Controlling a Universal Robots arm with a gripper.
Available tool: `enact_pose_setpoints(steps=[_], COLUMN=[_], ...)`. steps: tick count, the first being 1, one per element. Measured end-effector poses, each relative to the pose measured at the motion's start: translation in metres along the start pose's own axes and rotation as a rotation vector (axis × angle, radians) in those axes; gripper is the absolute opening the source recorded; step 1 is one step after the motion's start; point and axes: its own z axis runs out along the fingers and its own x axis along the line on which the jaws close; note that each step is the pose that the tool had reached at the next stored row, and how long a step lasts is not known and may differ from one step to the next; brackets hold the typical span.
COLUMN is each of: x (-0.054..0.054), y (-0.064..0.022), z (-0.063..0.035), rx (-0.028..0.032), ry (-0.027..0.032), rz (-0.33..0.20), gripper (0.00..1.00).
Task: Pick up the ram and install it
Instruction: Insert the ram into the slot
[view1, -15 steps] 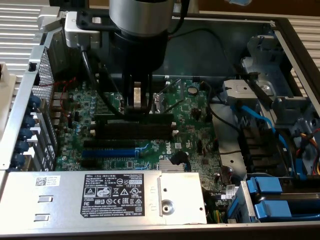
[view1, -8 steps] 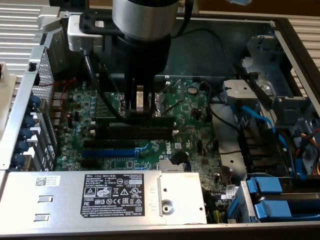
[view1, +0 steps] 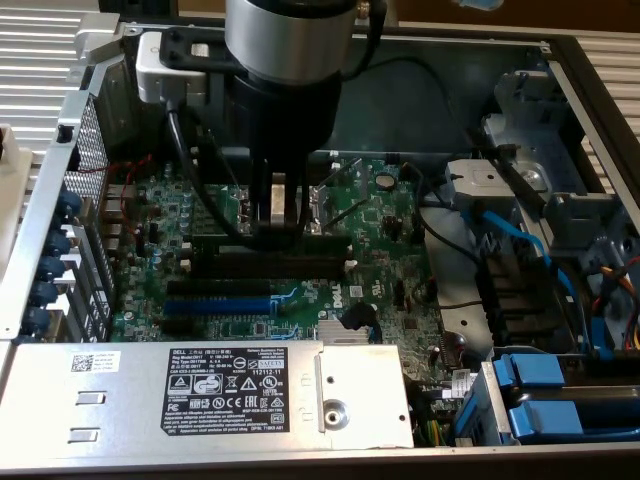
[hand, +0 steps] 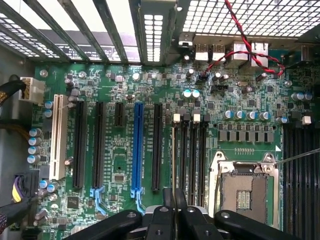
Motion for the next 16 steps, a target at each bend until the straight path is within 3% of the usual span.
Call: enact_pose_setpoints(steps=[5,16], x=[-0.0056,-0.0037], y=[0.0013,0.0028], z=[0.0055,0.0098], rx=[0.0004,0.0002], ry=[-0.0005,-0.0004], rz=[0.001,0.002], gripper=[0.12,0.12])
